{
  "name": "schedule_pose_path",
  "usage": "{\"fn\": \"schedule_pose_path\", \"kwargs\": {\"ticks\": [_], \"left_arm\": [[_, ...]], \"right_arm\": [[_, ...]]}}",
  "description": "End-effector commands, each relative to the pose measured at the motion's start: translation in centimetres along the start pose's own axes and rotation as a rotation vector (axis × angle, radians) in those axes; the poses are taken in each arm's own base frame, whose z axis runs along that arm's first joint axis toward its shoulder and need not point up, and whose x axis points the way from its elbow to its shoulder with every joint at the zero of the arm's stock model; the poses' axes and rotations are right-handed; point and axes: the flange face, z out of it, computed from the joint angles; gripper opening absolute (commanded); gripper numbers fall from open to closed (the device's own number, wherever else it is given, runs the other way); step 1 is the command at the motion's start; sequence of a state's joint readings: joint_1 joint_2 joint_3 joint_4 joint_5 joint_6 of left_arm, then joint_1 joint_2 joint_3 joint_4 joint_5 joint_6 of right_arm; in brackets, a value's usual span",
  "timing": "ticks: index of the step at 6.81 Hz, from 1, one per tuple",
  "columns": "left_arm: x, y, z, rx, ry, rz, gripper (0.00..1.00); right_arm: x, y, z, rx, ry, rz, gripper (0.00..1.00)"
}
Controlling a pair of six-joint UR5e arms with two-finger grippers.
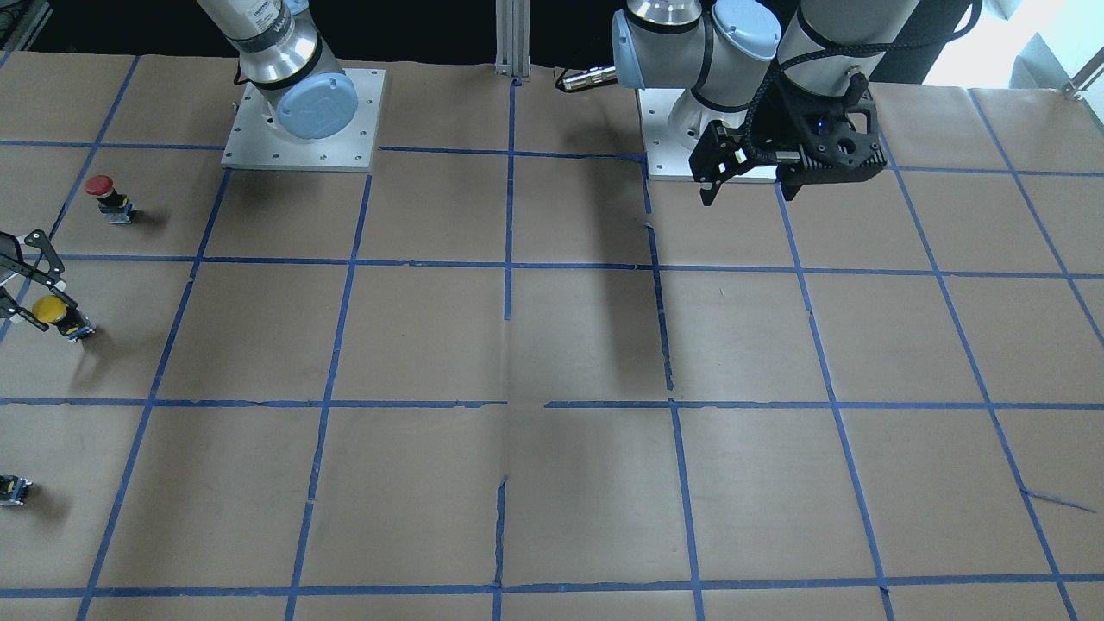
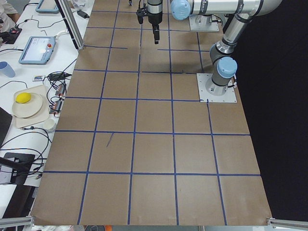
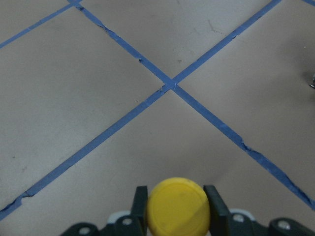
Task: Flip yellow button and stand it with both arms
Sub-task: 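Lower the button upright onto the table with the right gripper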
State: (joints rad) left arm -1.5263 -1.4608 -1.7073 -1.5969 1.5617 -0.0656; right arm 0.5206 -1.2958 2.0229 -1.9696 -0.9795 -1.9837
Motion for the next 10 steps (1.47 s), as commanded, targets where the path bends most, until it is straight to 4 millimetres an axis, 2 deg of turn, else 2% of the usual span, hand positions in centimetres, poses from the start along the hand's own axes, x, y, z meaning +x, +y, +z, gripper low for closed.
{"fn": "schedule_pose_path", "kwargs": {"ticks": [1,2,3,4,5,6,8,9,10], "left_arm": [[0.0,-0.1,0.2,-0.004,0.001,0.001,1.0],[0.0,-0.1,0.2,-0.004,0.001,0.001,1.0],[0.0,-0.1,0.1,-0.003,0.0,0.001,1.0],[0.0,-0.1,0.1,-0.003,0.001,0.001,1.0],[0.0,-0.1,0.1,-0.003,0.001,0.001,1.0],[0.0,-0.1,0.1,-0.003,0.001,0.001,1.0],[0.0,0.0,0.0,-0.001,0.002,0.0,1.0],[0.1,0.0,0.1,-0.003,0.001,0.001,1.0],[0.1,-0.1,0.1,-0.003,0.001,0.001,1.0]], "right_arm": [[0.2,0.3,-0.1,0.006,0.003,0.024,0.99],[0.1,-0.1,-0.8,-0.017,0.013,0.06,1.0],[0.3,-1.3,-2.5,-0.034,0.043,0.134,1.0],[-0.2,-3.6,-5.0,-0.057,0.099,0.163,1.0],[-1.8,-6.6,-7.6,-0.144,0.157,0.284,1.0],[-3.8,-10.5,-9.1,-0.16,0.209,0.394,1.0],[-9.7,-19.2,-9.2,-0.261,0.288,0.671,1.0],[-11.6,-22.9,-8.2,-0.278,0.329,0.766,1.0],[-12.1,-25.0,-8.1,-0.302,0.385,0.88,1.0]]}}
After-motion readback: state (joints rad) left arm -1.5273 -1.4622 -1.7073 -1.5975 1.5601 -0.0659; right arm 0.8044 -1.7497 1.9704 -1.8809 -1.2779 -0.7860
